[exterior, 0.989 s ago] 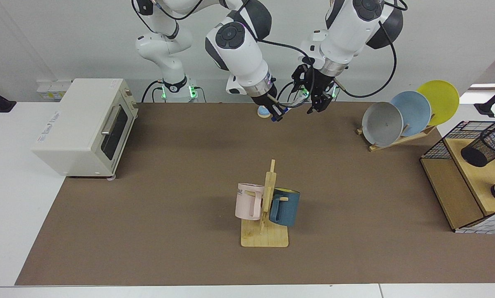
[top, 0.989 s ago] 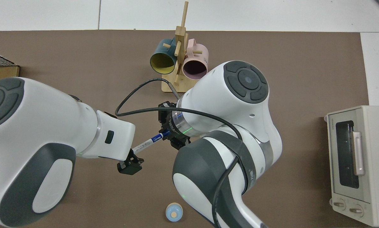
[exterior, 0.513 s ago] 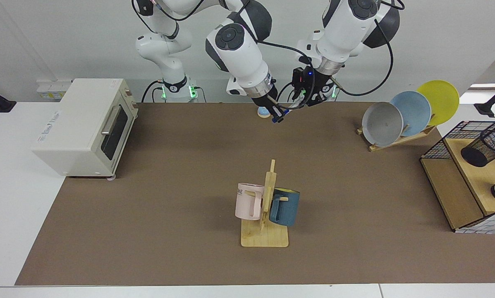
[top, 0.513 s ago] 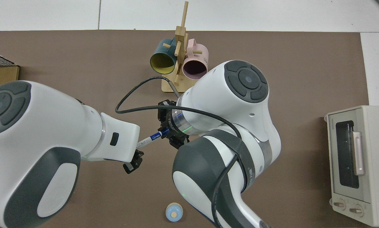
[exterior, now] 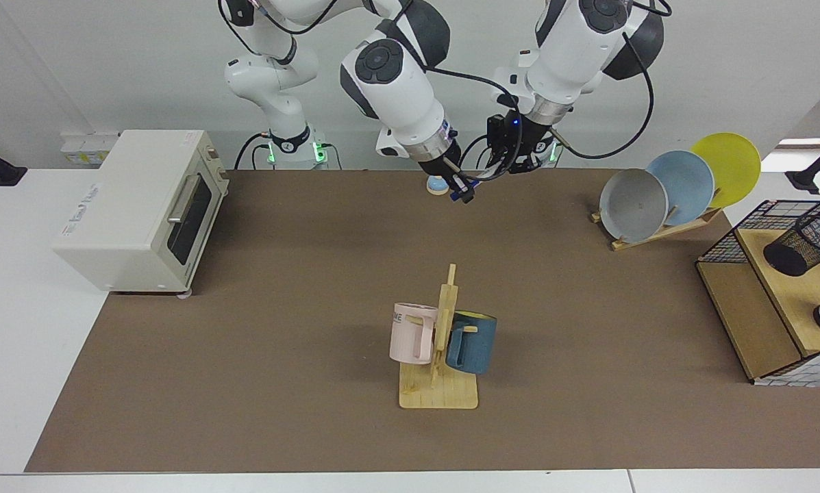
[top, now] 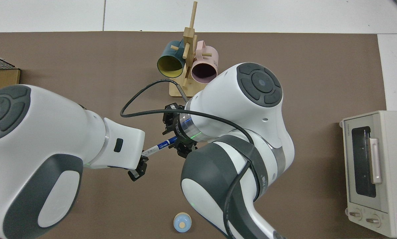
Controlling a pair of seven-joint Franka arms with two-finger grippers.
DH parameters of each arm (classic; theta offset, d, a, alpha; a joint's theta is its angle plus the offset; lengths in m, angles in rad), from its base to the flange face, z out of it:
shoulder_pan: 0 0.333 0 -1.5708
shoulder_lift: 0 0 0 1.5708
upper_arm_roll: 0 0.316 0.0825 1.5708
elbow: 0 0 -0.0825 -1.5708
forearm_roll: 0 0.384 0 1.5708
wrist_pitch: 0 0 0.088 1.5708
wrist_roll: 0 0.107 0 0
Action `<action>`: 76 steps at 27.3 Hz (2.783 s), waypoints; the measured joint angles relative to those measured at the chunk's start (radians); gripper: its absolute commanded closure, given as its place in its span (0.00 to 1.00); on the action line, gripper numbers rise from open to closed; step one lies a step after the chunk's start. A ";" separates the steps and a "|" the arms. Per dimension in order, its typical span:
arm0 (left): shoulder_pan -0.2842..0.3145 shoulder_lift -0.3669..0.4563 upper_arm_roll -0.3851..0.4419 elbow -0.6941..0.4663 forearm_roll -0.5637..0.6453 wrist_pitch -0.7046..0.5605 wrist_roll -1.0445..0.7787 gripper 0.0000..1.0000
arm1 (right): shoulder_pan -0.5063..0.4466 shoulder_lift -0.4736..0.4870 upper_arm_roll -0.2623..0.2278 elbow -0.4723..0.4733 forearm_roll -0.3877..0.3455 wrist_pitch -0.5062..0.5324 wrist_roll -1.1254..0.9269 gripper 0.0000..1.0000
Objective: Put markers into pen holder
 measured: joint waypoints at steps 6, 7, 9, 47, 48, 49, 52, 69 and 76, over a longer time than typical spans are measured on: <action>0.000 -0.002 -0.002 -0.003 0.000 0.000 0.000 1.00 | -0.015 -0.001 -0.006 0.006 0.002 0.003 -0.012 0.00; 0.000 -0.002 -0.002 -0.004 0.000 0.000 0.000 1.00 | -0.023 -0.003 -0.007 0.008 0.002 0.000 -0.029 0.00; 0.000 -0.002 -0.001 -0.006 0.003 0.000 0.000 1.00 | -0.045 -0.009 -0.008 0.012 0.002 -0.023 -0.086 0.00; 0.203 0.004 0.029 -0.017 0.344 0.050 -0.012 1.00 | -0.305 -0.214 -0.024 0.009 -0.591 -0.408 -1.526 0.00; 0.210 0.004 0.030 -0.017 0.373 0.050 -0.006 1.00 | -0.312 -0.218 -0.024 0.006 -0.591 -0.412 -1.529 0.00; 0.215 0.004 0.030 -0.017 0.401 0.050 0.000 1.00 | -0.318 -0.222 -0.024 -0.001 -0.591 -0.413 -1.529 0.00; 0.229 0.004 0.031 -0.017 0.470 0.050 0.022 1.00 | -0.330 -0.244 -0.024 -0.034 -0.590 -0.408 -1.529 0.00; 0.344 0.004 0.039 -0.017 0.893 0.073 0.414 1.00 | -0.404 -0.299 -0.024 -0.115 -0.441 -0.327 -1.498 0.00; 0.433 0.011 0.044 -0.016 1.017 0.203 0.609 1.00 | -0.432 -0.301 -0.025 -0.112 -0.412 -0.327 -1.485 0.00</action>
